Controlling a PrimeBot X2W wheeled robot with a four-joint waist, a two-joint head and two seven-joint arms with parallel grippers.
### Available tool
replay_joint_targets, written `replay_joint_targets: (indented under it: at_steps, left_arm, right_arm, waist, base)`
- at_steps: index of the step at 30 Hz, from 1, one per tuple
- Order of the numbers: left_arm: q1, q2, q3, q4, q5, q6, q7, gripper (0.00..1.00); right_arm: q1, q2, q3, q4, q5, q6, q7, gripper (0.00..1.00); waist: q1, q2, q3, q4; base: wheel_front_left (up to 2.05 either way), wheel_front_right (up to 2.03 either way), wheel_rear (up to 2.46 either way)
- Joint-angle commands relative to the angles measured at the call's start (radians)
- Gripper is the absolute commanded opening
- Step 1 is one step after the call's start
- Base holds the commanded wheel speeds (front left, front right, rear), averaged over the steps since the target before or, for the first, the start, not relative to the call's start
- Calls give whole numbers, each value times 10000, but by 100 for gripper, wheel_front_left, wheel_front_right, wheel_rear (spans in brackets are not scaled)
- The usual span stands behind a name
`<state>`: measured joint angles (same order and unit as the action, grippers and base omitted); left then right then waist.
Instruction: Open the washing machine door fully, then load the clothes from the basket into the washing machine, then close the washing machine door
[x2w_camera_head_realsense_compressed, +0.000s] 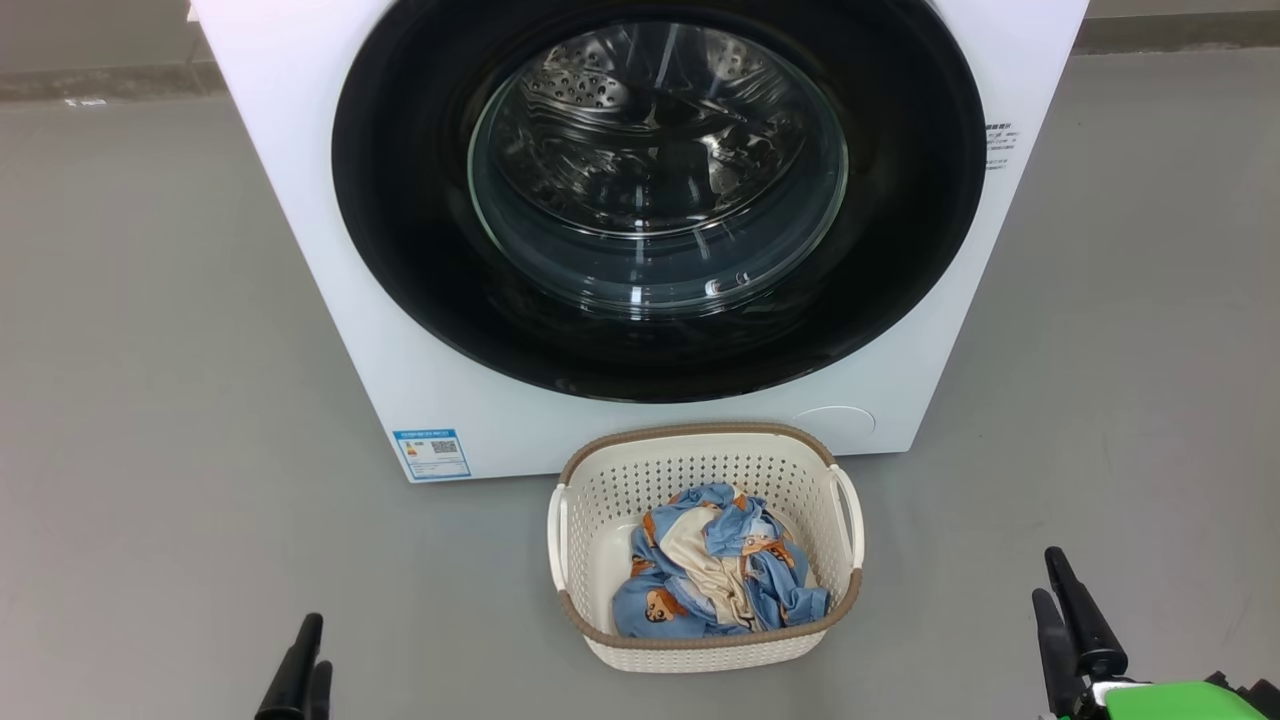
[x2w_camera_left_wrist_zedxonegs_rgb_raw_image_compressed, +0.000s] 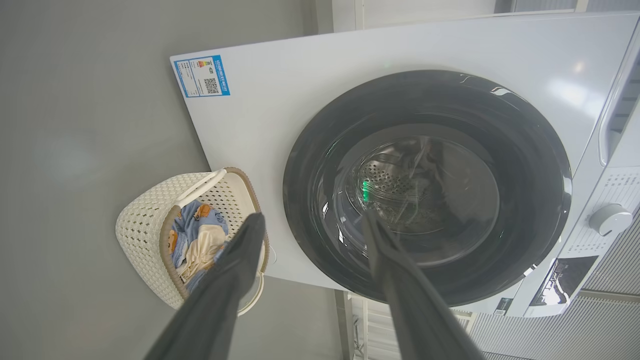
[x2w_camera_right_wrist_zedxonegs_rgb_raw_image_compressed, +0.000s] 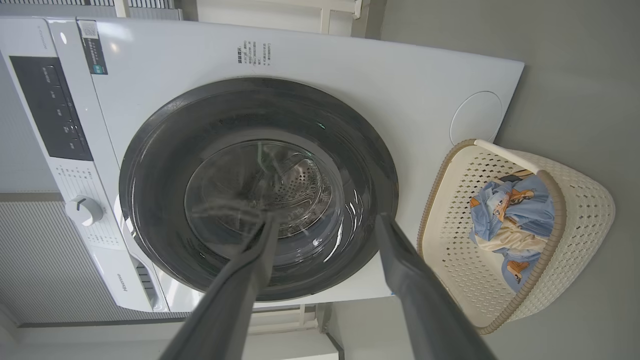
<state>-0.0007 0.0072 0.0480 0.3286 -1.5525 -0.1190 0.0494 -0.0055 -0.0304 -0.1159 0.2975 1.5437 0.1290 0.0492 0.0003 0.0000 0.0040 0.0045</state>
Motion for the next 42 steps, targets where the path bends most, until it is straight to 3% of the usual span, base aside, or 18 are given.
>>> replay_joint_targets:
  at_steps: [1, 11, 27, 42]
  left_arm:
    - [-256, 153, 59, -312, 259, -44, -122, 100]
    - [-255, 177, 124, -345, 1283, -50, -387, 100]
    - [-217, 224, 159, -823, 4205, -17, -887, 100]
    - [-116, 265, -126, -1258, 7051, 32, -1329, 100]
  right_arm:
    - [-130, -67, 72, -354, -284, 3, -140, 100]
    - [-132, -79, 88, -602, -1545, 5, -403, 100]
    - [-121, -101, 478, -995, -5157, 7, -900, 100]
    - [-156, -201, 801, -1164, -7702, 9, -1339, 100]
  waist:
    - [-2, 0, -1, 3]
    - [-2, 0, -10, 7]
    - [-2, 0, 23, 56]
    - [-2, 0, 16, 139]
  base:
    - [0, 0, 0]
    - [0, 0, 0]
    - [0, 0, 0]
    - [0, 0, 0]
